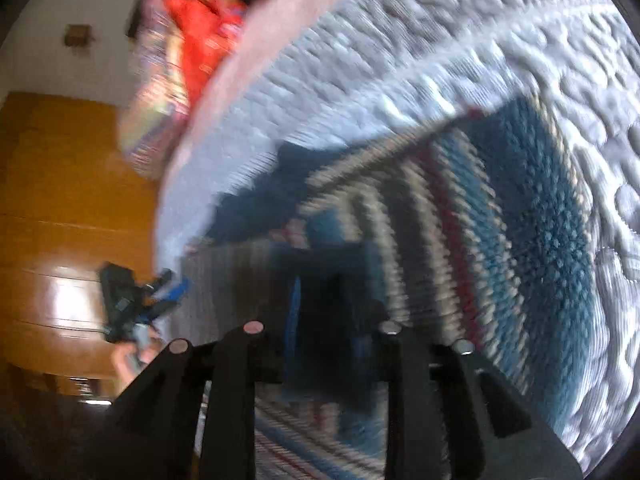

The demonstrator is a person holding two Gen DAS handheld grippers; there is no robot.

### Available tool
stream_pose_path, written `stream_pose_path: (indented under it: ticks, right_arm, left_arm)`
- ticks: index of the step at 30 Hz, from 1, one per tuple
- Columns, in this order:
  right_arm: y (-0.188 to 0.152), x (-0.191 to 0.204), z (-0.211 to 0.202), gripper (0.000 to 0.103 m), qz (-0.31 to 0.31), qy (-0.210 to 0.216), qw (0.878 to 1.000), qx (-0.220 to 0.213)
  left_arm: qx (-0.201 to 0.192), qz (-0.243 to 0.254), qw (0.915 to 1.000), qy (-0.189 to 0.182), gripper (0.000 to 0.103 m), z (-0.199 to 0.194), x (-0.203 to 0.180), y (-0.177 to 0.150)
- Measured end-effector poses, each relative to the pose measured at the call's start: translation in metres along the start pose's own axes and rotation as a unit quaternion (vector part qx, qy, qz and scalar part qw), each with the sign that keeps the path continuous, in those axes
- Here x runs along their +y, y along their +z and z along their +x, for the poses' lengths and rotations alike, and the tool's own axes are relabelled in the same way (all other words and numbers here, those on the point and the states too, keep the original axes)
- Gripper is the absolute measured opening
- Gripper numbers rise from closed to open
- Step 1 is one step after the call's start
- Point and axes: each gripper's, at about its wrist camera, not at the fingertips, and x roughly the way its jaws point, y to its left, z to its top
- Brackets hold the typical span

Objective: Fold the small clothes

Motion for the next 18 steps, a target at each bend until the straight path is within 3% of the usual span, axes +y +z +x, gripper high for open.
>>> stream_pose_path:
  ticks: [1, 2, 3, 4, 8, 10, 12, 14, 16, 18]
  right_arm:
    - [0.001, -0.004, 0.002, 0.0, 0.0, -0.008, 1.0, 0.0]
    - [0.001, -0.007, -0.001, 0.0, 0.005, 0.001, 1.0, 0.001]
    - [0.001, -0.007, -0.007, 0.006, 0.007, 0.011, 1.0, -0.002]
    - [-0.003, -0.005, -0.017, 0.014, 0.001, 0.018, 1.0, -0.01]
    - [-0.023, -0.006, -0.042, 0.015, -0.011, 0.064, 0.998, -0.008]
    - [-0.034, -0.004, -0.036, 0.015, -0.024, 0.055, 0.998, 0.012]
    - [-0.044, -0.007, -0.014, 0.011, -0.03, 0.009, 0.999, 0.038]
    - [-0.048, -0.009, -0.011, 0.007, -0.028, 0.001, 0.999, 0.035]
    - [-0.048, -0.005, -0.026, 0.016, -0.017, 0.014, 0.999, 0.027]
    - [-0.052, 0.0, -0.055, 0.016, -0.022, 0.025, 0.999, -0.005]
  left_arm:
    - [0.004, 0.0, 1.0, 0.006, 0.066, 0.005, 0.0, 0.001]
    - [0.006, 0.005, 0.9999, 0.01, 0.066, 0.004, -0.003, 0.002]
    - [0.006, 0.009, 0.9999, 0.01, 0.065, 0.002, -0.006, 0.002]
    - [0.002, 0.02, 0.9998, -0.009, 0.065, -0.007, -0.013, -0.002]
    - [0.012, 0.064, 0.9947, -0.08, 0.065, -0.031, -0.024, -0.038]
    - [0.033, 0.073, 0.9941, -0.072, 0.065, -0.024, -0.02, -0.06]
    - [0.047, 0.075, 0.9952, -0.041, 0.063, -0.008, -0.011, -0.072]
    - [0.037, 0.076, 0.9957, -0.037, 0.063, -0.006, -0.01, -0.076]
    - [0.03, 0.063, 0.9963, -0.049, 0.064, -0.016, -0.017, -0.077]
    - [0.024, 0.08, 0.9939, -0.072, 0.064, -0.029, -0.028, -0.082]
